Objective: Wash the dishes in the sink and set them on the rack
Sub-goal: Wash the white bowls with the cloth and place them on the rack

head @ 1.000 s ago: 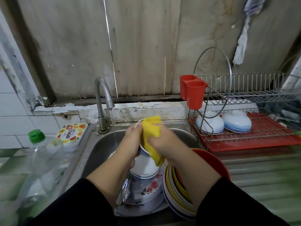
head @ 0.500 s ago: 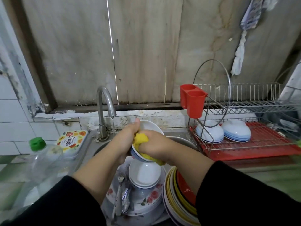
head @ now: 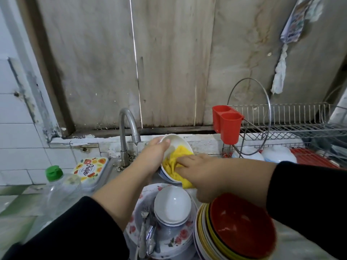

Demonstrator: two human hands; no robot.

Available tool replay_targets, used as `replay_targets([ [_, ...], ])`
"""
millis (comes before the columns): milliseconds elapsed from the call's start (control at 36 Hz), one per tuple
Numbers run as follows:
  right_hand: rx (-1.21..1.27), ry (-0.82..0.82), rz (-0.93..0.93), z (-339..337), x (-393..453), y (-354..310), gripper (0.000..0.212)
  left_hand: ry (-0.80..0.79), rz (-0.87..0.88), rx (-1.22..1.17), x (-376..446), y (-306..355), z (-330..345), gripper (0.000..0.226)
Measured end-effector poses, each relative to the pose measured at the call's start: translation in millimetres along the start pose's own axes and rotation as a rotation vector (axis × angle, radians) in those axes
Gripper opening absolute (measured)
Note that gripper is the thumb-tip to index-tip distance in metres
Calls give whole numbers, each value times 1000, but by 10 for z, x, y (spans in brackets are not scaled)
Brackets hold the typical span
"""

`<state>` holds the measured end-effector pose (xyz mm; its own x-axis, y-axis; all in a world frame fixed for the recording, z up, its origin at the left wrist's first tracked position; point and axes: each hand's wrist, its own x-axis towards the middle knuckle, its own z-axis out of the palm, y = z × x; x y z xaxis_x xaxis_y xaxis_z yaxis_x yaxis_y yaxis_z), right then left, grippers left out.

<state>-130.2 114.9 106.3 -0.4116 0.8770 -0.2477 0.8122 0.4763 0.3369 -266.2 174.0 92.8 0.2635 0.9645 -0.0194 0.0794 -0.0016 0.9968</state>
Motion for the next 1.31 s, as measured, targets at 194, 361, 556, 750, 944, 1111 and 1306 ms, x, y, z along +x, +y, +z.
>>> replay_targets([
  [194, -260, 299, -198, -32, -57, 422, 47, -112, -43, 79, -12, 231, -24, 16],
  [361, 243, 591, 0, 170, 155, 58, 21, 162, 99, -28, 20, 156, 185, 22],
  [556, 53, 744, -193, 287, 64, 381, 25, -114, -29, -239, -66, 199, 89, 20],
  [750, 161, 776, -92, 308, 152, 384, 32, 226, -4, -173, -23, 225, 247, 10],
  [944, 46, 793, -196, 268, 29, 512, 31, -203, -148, -234, -97, 387, 88, 26],
  [1111, 188, 815, -93, 236, 93, 390, 28, 180, 2, -171, 9, 320, 248, 17],
  [1306, 159, 838, -128, 223, 48, 461, 33, -112, -93, -262, -101, 402, 207, 22],
])
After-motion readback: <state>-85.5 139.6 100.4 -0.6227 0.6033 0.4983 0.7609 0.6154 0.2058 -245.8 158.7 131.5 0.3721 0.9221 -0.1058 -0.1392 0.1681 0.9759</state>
